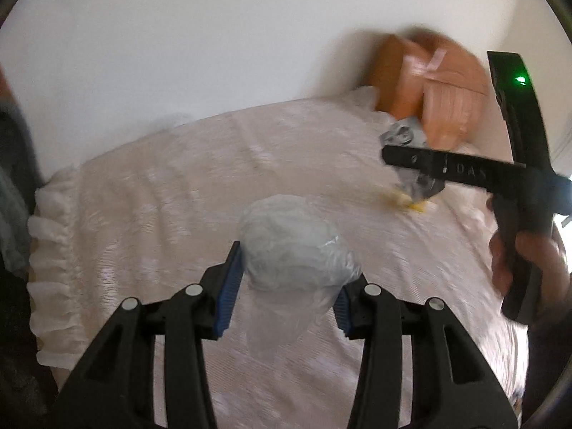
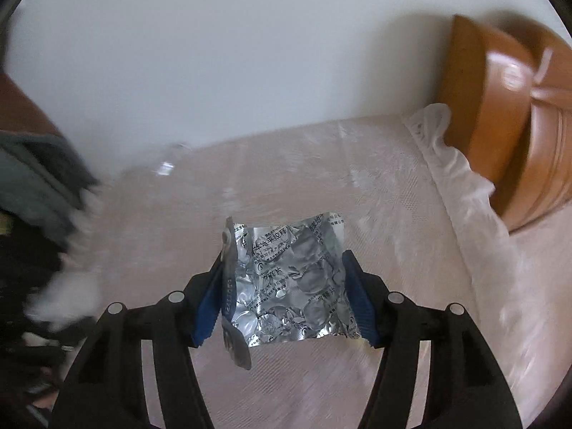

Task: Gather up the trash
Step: 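Drop the foil pack into the wastebasket with the right tool while the left tool drops the plastic bag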

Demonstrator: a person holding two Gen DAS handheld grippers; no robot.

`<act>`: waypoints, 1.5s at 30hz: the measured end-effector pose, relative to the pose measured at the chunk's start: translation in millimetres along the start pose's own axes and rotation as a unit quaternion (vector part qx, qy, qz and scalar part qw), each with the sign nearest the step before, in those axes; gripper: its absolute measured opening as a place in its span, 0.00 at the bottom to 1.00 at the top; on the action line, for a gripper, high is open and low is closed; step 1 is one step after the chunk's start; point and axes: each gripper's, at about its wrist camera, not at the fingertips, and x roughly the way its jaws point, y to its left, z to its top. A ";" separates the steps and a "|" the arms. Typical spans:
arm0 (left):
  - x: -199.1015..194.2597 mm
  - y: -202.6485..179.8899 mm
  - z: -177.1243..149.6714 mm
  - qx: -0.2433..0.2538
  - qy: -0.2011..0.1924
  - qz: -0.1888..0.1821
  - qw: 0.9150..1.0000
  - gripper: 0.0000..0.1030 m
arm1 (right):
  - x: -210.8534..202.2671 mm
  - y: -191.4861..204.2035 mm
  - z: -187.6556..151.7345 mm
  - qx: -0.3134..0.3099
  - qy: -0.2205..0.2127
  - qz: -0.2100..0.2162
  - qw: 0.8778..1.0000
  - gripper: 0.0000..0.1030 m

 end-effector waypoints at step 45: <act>-64.3 -312.8 -178.5 0.417 0.108 -0.256 0.866 0.42 | -201.1 -159.1 -491.2 0.500 0.023 -0.277 0.820 0.68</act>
